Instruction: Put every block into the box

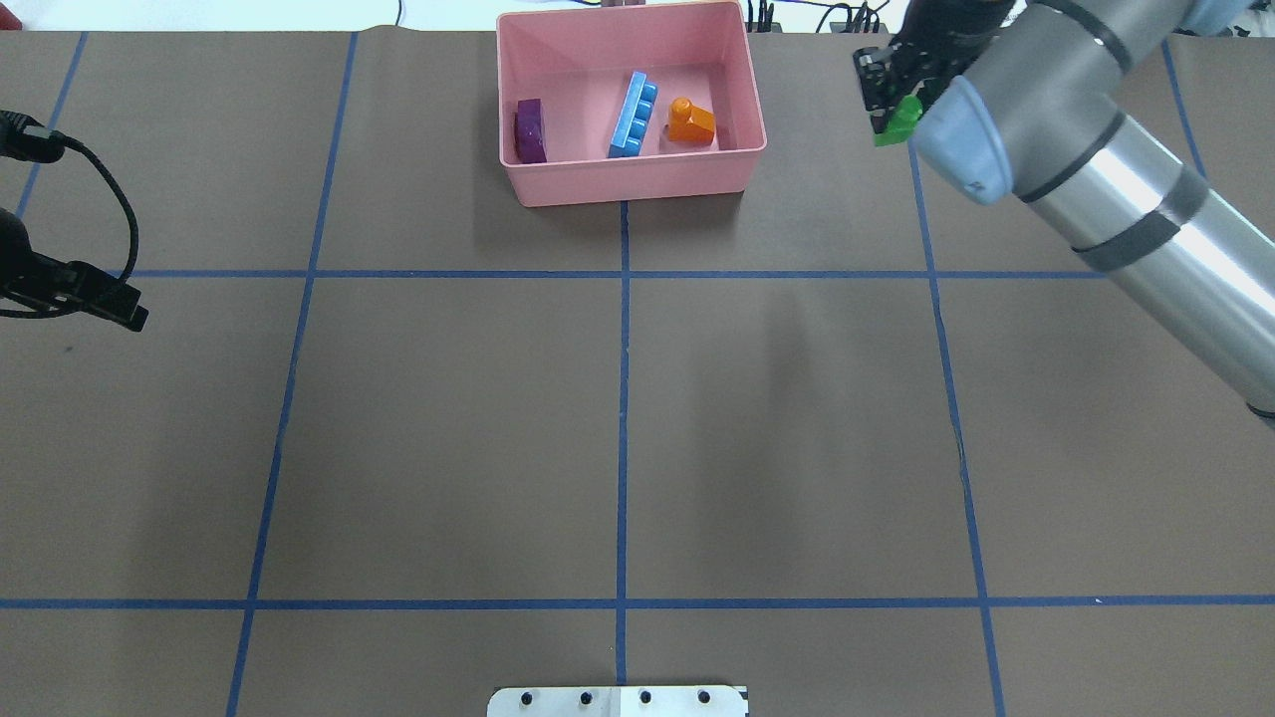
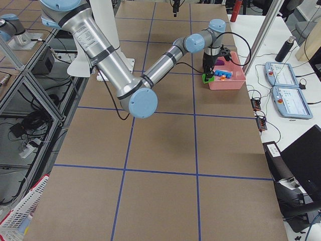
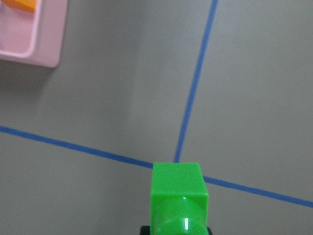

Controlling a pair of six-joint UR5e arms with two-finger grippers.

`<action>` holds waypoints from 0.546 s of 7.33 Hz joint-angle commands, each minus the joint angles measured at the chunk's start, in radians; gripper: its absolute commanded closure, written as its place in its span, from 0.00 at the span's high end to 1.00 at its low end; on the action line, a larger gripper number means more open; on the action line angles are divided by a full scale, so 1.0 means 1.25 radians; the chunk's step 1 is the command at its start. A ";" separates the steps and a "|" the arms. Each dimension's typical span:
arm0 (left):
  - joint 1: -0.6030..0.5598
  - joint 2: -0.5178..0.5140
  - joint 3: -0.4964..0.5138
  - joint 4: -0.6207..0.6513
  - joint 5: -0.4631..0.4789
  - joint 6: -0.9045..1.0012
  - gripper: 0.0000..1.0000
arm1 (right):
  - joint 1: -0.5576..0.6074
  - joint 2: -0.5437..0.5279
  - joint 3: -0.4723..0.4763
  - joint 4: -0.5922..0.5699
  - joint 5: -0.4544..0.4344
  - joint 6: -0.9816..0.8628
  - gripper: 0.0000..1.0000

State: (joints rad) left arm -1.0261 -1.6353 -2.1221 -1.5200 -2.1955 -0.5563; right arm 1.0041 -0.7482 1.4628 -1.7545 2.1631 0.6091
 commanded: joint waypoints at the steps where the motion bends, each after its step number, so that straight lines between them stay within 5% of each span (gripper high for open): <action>1: 0.001 -0.001 0.004 0.000 -0.001 -0.004 1.00 | -0.035 0.115 -0.223 0.212 -0.025 0.117 0.00; 4: 0.002 -0.006 0.009 0.000 -0.001 -0.005 1.00 | -0.036 0.269 -0.499 0.368 -0.103 0.123 0.00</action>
State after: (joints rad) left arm -1.0236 -1.6401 -2.1130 -1.5201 -2.1956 -0.5620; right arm 0.9609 -0.4900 1.0101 -1.4151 2.0662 0.7552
